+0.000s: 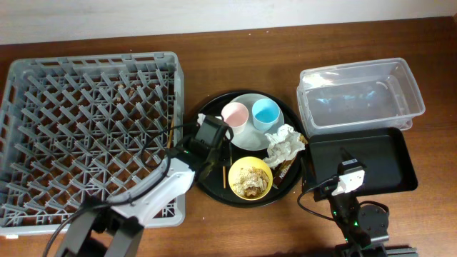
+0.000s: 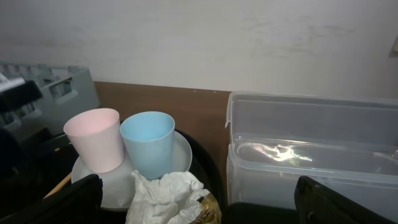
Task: Sort waste into correct bins and load items into the dishwasher rack
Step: 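Grasp the second chopstick with the left gripper and place it in the rack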
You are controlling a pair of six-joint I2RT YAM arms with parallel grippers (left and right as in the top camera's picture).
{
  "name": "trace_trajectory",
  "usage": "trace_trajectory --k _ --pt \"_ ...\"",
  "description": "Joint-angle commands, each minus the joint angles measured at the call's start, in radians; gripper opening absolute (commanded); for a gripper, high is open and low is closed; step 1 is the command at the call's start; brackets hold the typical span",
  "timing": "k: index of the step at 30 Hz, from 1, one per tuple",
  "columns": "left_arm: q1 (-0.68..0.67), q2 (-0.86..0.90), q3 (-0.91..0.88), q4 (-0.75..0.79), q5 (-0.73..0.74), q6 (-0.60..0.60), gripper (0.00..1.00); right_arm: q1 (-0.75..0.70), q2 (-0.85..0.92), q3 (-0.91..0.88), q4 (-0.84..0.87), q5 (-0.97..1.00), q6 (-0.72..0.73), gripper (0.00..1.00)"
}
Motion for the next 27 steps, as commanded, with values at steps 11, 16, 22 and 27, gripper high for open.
trace_trajectory --k 11,16,22,27 --pt "-0.068 0.101 -0.009 0.053 -0.134 -0.013 0.27 0.004 -0.006 -0.005 -0.004 -0.009 0.005 0.99" --pt "-0.068 0.178 -0.01 0.072 -0.116 -0.013 0.13 0.004 -0.006 -0.005 -0.004 -0.009 0.005 0.99" --pt "-0.067 0.032 0.046 0.009 -0.148 -0.012 0.01 0.004 -0.006 -0.005 -0.004 -0.009 0.005 0.99" --pt "0.035 -0.291 0.17 -0.236 -0.203 0.099 0.01 0.004 -0.006 -0.005 -0.004 -0.009 0.005 0.99"
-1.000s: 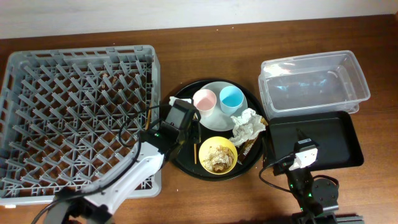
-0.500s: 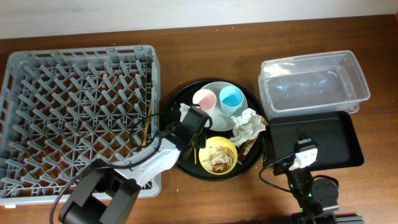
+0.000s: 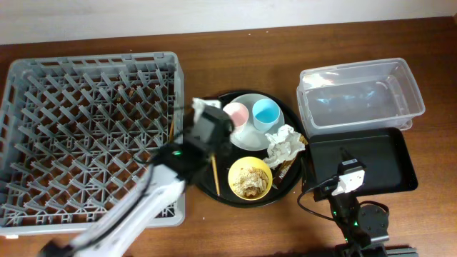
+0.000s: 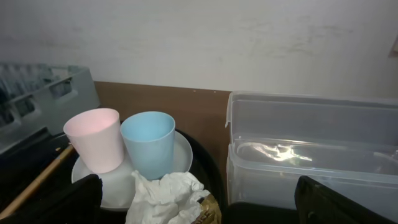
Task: Sort waste into correct bins and load items into the dishwasher rack
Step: 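Grasp the second chopstick with the left gripper and place it in the rack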
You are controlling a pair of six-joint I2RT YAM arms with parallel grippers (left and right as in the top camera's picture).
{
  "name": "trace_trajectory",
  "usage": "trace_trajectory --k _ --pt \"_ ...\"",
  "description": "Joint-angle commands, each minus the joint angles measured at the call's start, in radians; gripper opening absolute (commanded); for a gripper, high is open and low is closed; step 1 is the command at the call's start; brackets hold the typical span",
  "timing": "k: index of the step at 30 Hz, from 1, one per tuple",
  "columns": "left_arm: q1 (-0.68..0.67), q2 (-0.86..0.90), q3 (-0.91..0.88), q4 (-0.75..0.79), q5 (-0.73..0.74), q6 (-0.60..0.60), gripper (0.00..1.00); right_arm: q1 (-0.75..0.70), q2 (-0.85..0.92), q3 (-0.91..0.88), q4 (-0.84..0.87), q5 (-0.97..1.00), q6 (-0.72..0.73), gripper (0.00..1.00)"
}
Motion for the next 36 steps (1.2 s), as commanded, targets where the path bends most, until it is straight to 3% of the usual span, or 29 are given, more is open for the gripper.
trace_trajectory --k 1,4,5,6,9,14,24,30,36 --pt "0.132 -0.156 0.042 -0.117 -0.021 0.103 0.01 0.004 -0.006 -0.005 -0.004 -0.009 0.004 0.99" --pt "0.203 -0.187 0.042 -0.195 0.142 0.129 0.03 0.004 -0.006 -0.005 -0.004 -0.009 0.004 0.99" --pt "0.19 -0.166 0.042 -0.202 0.18 0.126 0.26 0.004 -0.006 -0.005 -0.004 -0.009 0.004 0.99" --pt "0.158 -0.121 0.042 -0.205 0.18 0.081 0.36 0.004 -0.006 -0.005 -0.004 -0.009 0.004 0.99" --pt "0.092 0.026 0.042 -0.162 0.18 0.017 0.42 0.004 -0.006 -0.005 -0.004 -0.009 0.004 0.99" --pt "0.072 0.287 0.042 -0.111 0.157 -0.044 0.32 0.004 -0.006 -0.005 -0.004 -0.009 0.004 0.99" --pt "0.004 0.446 0.042 -0.042 0.058 -0.123 0.28 0.004 -0.006 -0.005 -0.004 -0.009 0.004 0.99" --pt "-0.002 0.376 0.15 -0.119 0.046 -0.114 0.33 0.004 -0.006 -0.005 -0.004 -0.009 0.004 0.99" --pt "-0.002 0.347 0.147 -0.234 -0.088 -0.115 0.32 0.004 -0.006 -0.005 -0.004 -0.009 0.004 0.99"
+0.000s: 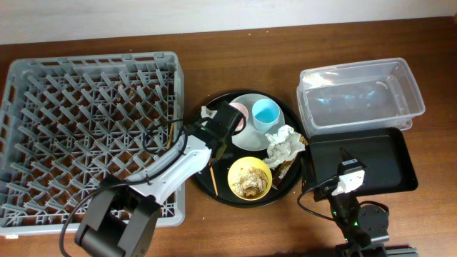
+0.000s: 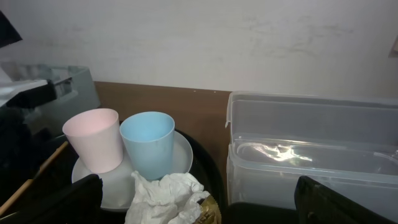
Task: Sort waste into correct bins and load items into the dishwasher rack
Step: 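Grasp the second chopstick with the left gripper and place it in the rack, then grasp the pink cup on the white plate with the left gripper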
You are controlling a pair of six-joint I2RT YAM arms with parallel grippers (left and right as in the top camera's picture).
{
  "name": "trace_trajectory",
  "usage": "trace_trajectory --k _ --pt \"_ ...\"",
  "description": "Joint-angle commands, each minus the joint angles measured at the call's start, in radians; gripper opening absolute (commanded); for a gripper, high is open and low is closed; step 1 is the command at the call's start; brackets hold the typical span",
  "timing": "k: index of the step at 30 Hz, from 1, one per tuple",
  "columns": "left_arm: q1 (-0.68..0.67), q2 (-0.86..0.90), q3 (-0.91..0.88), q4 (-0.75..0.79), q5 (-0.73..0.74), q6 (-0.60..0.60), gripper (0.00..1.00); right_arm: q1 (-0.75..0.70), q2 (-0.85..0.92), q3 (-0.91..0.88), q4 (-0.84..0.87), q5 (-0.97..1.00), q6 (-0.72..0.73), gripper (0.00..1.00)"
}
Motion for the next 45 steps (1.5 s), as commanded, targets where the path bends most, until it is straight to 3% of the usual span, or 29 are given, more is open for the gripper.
trace_trajectory --k 1,9,13,19,24,28,45 --pt "-0.003 0.006 -0.019 -0.013 -0.103 -0.039 0.23 0.004 -0.006 -0.005 -0.004 -0.009 0.004 0.99" --pt "-0.003 0.122 -0.094 0.108 -0.011 -0.09 0.22 0.004 -0.006 -0.005 -0.004 -0.009 0.004 0.99" --pt "-0.003 0.145 -0.083 0.118 0.054 -0.08 0.0 0.004 -0.006 -0.005 -0.004 -0.009 0.004 0.99" --pt "0.035 -0.106 0.128 -0.029 0.055 0.128 0.0 0.004 -0.006 -0.005 -0.004 -0.009 0.004 0.99" --pt "0.233 -0.193 0.303 -0.238 0.056 0.31 0.0 0.004 -0.006 -0.005 -0.004 -0.009 0.004 0.99" --pt "0.322 -0.187 0.302 -0.269 0.056 0.323 0.0 0.004 -0.006 -0.005 -0.004 -0.009 0.004 0.99" --pt "0.383 0.019 0.289 -0.221 0.022 0.376 0.01 0.004 -0.006 -0.005 -0.004 -0.009 0.004 0.99"
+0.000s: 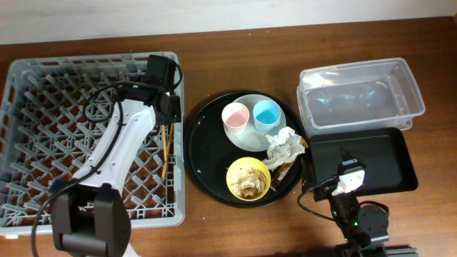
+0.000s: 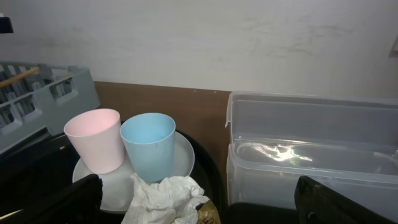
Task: Sort waste into correct bins and load items into the dishwasher rack
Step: 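Grasp the pink cup on the white plate with the left gripper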
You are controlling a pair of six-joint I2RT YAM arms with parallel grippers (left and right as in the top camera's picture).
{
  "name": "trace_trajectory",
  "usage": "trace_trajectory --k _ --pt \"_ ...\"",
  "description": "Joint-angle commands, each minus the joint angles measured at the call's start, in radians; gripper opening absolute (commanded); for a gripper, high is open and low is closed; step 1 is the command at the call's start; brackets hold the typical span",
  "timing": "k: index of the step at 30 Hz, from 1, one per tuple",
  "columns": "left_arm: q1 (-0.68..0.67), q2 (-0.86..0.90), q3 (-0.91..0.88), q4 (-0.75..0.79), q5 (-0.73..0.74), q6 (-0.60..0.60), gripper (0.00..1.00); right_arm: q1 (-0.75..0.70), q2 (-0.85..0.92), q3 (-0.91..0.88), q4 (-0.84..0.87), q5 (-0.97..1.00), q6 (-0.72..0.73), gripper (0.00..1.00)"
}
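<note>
My left gripper (image 1: 170,111) is over the right side of the grey dishwasher rack (image 1: 43,78), shut on the top end of a wooden chopstick (image 1: 165,153) that slants down over the rack's grid. The round black tray (image 1: 203,153) holds a white plate (image 1: 250,135) with a pink cup (image 1: 234,116) and a blue cup (image 1: 267,113), a crumpled napkin (image 1: 284,145), a yellow bowl (image 1: 248,177) with food scraps and a brown wrapper (image 1: 288,168). My right gripper (image 2: 199,208) stands open low beside the tray, facing the cups (image 2: 149,144).
A clear plastic bin (image 1: 360,96) sits at the right, with a black bin (image 1: 385,160) in front of it. The right arm's base (image 1: 350,207) is at the front edge. The rack's far wall (image 2: 56,93) shows left in the right wrist view.
My left gripper was over the tray by the pink cup with the chopstick hanging over the tray. It now holds the chopstick over the rack's right side. The right arm has not moved.
My left gripper was down on the tray's left part, a chopstick lying by the yellow bowl. Then it was lifted with the chopstick hanging from it, then near the pink cup, and now over the rack. The right gripper stayed open and still.
</note>
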Motion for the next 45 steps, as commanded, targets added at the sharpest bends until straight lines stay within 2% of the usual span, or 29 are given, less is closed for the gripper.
trace_trajectory --k 1,2,5,6,8,11,16,19,21,23,28,30,33,37,39,42,45 --pt "0.001 0.018 -0.003 0.037 -0.011 0.054 0.01 0.005 -0.006 -0.005 -0.004 -0.009 0.004 0.99" --pt "0.001 0.019 -0.003 0.043 -0.012 0.061 0.01 0.005 -0.006 -0.005 -0.004 -0.009 0.004 0.99" --pt "0.001 0.021 -0.003 0.051 -0.012 0.061 0.2 0.005 -0.006 -0.005 -0.004 -0.009 0.004 0.99" --pt "0.001 0.021 -0.003 0.055 -0.013 0.061 0.42 0.005 -0.006 -0.005 -0.004 -0.009 0.004 0.99" --pt "0.001 0.021 -0.003 0.06 -0.042 0.061 0.45 0.005 -0.006 -0.005 -0.004 -0.009 0.004 0.99" --pt "0.0 0.016 0.002 0.062 0.002 0.061 0.45 0.005 -0.006 -0.005 -0.004 -0.009 0.004 0.99" --pt "-0.005 -0.114 0.009 0.05 0.383 0.061 0.45 0.005 -0.006 -0.005 -0.004 -0.009 0.004 0.99" --pt "-0.075 -0.152 0.009 0.045 0.505 0.061 0.44 0.005 -0.006 -0.005 -0.004 -0.009 0.004 0.99" --pt "-0.151 -0.149 0.009 0.048 0.488 0.061 0.44 0.005 -0.003 -0.005 -0.004 -0.009 0.004 0.99" --pt "-0.248 -0.149 0.009 0.074 0.467 0.062 0.38 0.005 0.001 -0.005 -0.004 -0.009 0.004 0.99" --pt "-0.455 -0.134 0.009 0.138 0.251 0.061 0.39 0.005 0.001 -0.005 -0.004 -0.009 0.004 0.99" --pt "-0.518 -0.109 0.009 0.168 0.112 0.062 0.4 0.005 0.001 -0.005 -0.004 -0.009 0.004 0.99" --pt "-0.524 -0.061 0.009 0.18 0.042 0.073 0.38 0.005 0.001 -0.005 -0.004 -0.009 0.004 0.99" --pt "-0.523 0.041 0.009 0.202 0.04 0.215 0.39 0.005 0.001 -0.005 -0.004 -0.009 0.004 0.99" --pt "-0.523 0.069 0.009 0.206 0.04 0.217 0.43 0.005 0.001 -0.005 -0.004 -0.009 0.004 0.99" --pt "-0.512 0.103 0.009 0.209 -0.054 0.216 0.43 0.005 0.001 -0.005 -0.004 -0.009 0.004 0.99" --pt "-0.478 0.105 0.008 0.209 -0.063 0.216 0.43 0.005 0.001 -0.005 -0.004 -0.009 0.004 0.99"
